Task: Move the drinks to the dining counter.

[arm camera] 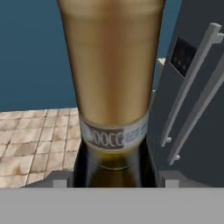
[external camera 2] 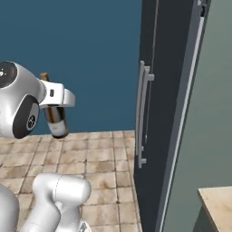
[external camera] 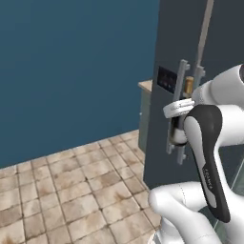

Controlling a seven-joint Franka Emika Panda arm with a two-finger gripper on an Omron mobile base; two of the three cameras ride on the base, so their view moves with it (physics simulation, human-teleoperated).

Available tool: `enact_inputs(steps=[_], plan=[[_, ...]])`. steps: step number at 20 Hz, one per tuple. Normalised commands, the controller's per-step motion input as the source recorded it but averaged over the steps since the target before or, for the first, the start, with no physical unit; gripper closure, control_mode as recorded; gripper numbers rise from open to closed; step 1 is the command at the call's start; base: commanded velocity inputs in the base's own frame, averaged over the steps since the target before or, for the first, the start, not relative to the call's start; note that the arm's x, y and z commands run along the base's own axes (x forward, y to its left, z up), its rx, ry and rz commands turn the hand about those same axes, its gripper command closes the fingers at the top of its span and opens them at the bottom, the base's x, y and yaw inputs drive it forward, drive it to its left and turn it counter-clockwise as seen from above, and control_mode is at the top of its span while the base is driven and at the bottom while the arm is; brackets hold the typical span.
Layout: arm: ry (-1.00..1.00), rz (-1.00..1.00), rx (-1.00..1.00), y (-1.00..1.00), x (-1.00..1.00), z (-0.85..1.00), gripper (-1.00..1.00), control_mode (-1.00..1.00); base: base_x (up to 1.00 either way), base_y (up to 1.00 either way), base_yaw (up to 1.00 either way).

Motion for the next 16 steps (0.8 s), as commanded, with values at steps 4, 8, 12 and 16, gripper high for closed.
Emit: enact_inputs(steps=[4,8,12,16], plan=[[0.00,0.00,0.00,0.00,0.00,0.00,1.00,1.00,-0.32,0.09,0.46],[0.00,0.00,0.00,0.00,0.00,0.00,1.00,1.00,-0.30,0.09,0.41],[0.00,0.00,0.00,0.00,0.00,0.00,1.00,1.00,-0.31,0.13,0.36],[0.00,0.00,0.00,0.00,0.00,0.00,1.00,1.00,-0.23,0.15,0.34]])
